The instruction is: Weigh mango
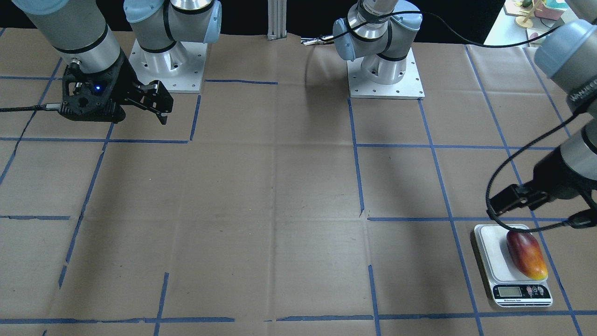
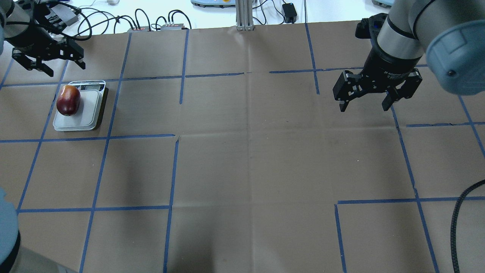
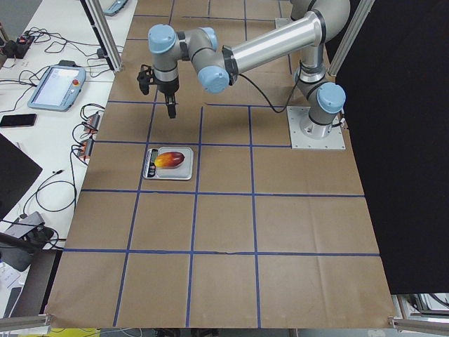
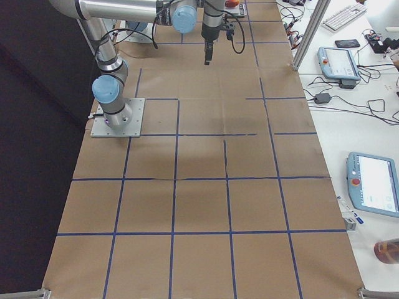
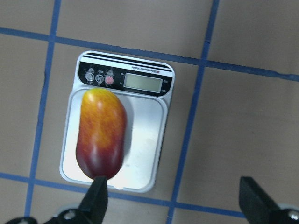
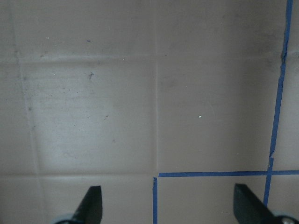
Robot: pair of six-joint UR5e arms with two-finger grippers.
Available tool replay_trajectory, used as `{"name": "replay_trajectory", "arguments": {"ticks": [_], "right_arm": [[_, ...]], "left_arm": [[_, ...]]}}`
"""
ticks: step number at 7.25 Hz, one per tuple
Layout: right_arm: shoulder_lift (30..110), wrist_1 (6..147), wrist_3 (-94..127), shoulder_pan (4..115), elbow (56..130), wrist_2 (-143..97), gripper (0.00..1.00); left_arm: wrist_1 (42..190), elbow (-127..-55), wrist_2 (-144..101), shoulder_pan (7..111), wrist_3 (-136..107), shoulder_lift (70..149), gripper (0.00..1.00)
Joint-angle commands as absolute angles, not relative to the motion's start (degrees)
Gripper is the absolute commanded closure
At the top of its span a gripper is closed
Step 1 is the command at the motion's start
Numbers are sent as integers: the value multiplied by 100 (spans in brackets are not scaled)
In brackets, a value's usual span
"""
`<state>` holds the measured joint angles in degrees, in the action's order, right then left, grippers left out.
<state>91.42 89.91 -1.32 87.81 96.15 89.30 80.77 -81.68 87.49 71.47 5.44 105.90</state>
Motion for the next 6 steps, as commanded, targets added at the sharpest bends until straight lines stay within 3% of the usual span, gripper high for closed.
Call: {"name": "replay_trajectory", "arguments": {"ticks": [1, 3, 6], "right_arm": [[9141, 8991, -132, 8780, 9615, 8930, 0], [9141, 8991, -132, 8780, 9615, 8930, 0], [9141, 8991, -132, 8780, 9615, 8930, 0]], "left_arm": [[9032, -8113, 8745, 7986, -304, 10074, 1], [9184, -8217, 8754, 8716, -536, 9941, 1], [9395, -8366, 8884, 8877, -457, 9686, 1]]}}
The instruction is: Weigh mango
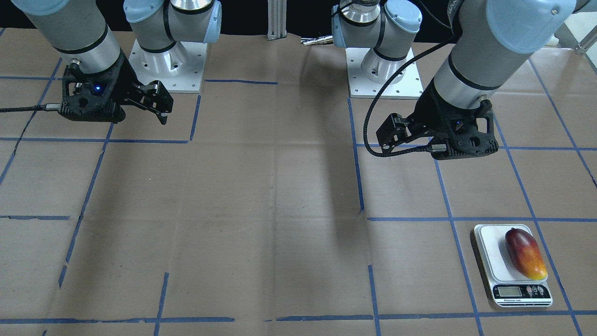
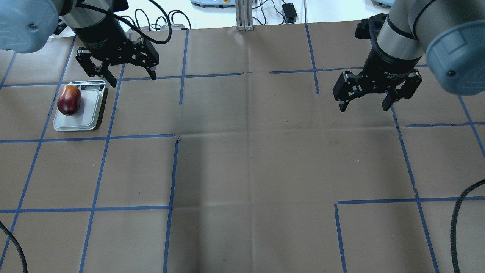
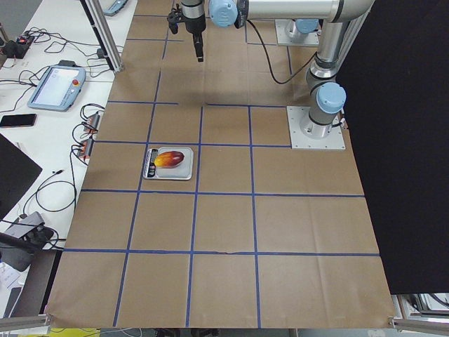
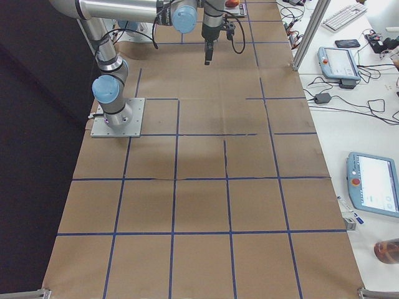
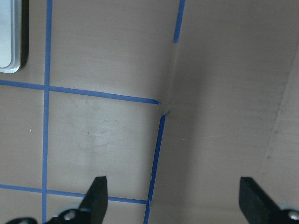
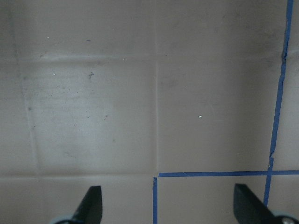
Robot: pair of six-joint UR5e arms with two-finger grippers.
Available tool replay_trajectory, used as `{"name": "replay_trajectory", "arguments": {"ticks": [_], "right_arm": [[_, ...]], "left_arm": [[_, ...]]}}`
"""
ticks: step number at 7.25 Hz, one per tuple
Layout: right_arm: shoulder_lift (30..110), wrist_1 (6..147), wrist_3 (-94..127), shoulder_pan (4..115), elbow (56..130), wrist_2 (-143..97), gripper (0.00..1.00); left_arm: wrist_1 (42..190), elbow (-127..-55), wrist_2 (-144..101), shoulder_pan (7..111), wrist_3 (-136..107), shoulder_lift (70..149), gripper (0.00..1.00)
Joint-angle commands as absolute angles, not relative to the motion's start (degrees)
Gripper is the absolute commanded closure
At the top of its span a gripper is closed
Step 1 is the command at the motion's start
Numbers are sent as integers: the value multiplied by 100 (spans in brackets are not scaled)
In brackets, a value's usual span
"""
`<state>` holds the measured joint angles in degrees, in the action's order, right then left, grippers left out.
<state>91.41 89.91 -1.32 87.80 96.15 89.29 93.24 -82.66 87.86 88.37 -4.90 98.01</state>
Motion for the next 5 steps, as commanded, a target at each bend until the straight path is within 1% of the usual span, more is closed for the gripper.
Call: {"name": "replay_trajectory", "arguments": {"ticks": [1, 5], "right_arm": [[9141, 8991, -132, 8780, 9615, 8930, 0], [9141, 8991, -132, 8780, 9615, 8930, 0]], "left_arm": [[9352, -8454, 8990, 8886, -466, 9764, 1], [9316, -8464, 8974, 8895, -448, 9747, 1]]}}
